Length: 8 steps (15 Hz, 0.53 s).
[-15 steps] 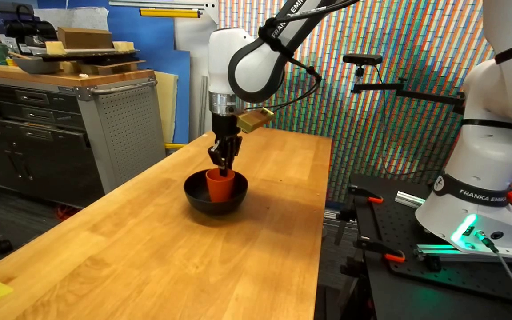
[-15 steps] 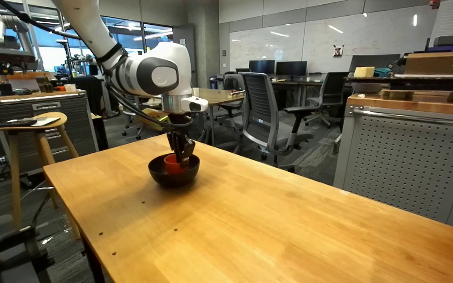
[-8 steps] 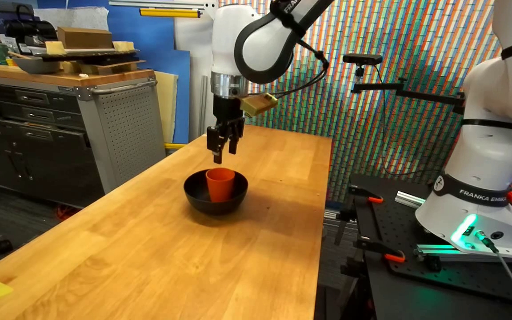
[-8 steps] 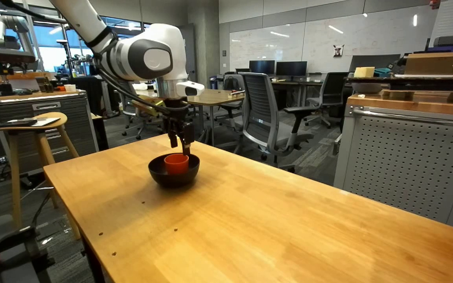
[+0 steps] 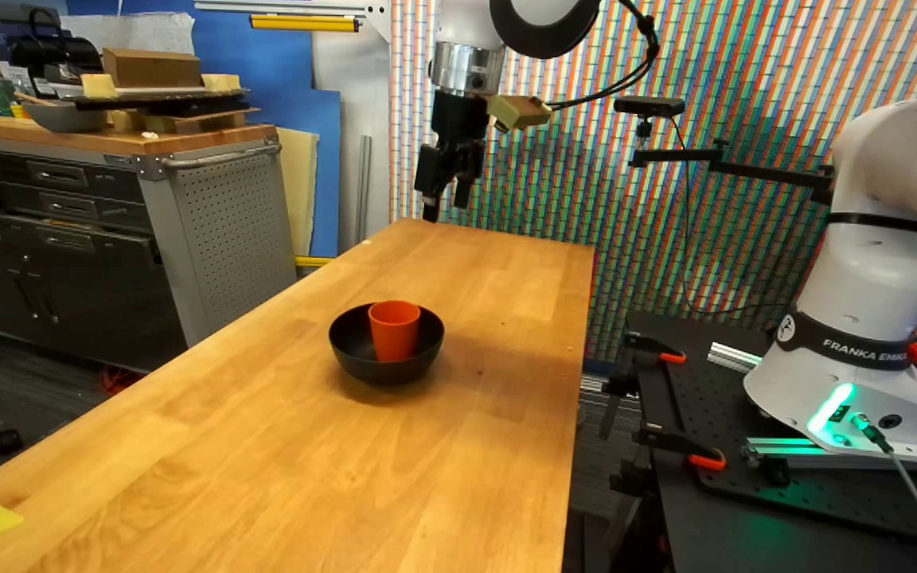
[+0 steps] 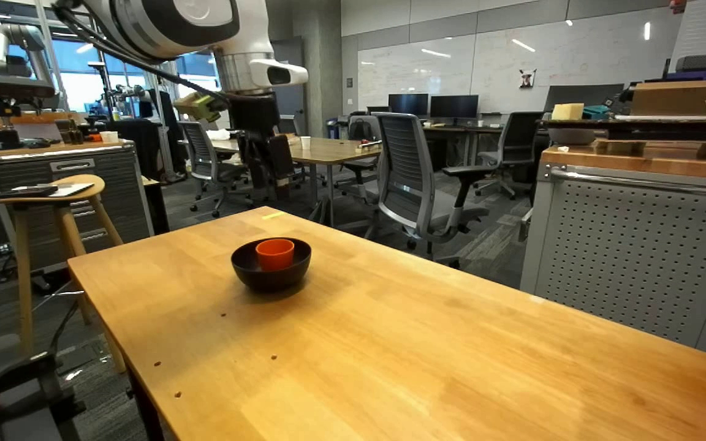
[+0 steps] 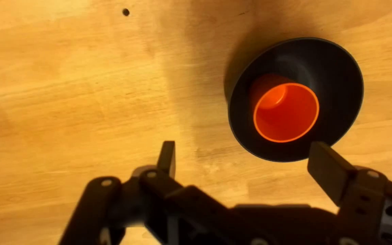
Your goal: Put the cup in the bowl
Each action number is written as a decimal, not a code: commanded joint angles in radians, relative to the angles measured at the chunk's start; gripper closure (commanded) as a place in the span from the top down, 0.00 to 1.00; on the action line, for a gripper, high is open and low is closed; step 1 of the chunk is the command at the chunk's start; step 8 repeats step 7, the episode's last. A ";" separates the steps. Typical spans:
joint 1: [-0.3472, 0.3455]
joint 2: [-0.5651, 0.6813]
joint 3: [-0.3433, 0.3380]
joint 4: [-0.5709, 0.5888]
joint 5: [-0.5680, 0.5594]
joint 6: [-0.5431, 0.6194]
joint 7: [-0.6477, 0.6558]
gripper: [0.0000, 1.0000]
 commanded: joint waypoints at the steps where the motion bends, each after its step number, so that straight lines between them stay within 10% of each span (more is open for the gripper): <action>1: -0.020 -0.025 0.008 -0.014 -0.008 -0.021 -0.001 1.00; 8: -0.033 -0.069 0.006 -0.050 -0.017 -0.042 -0.002 1.00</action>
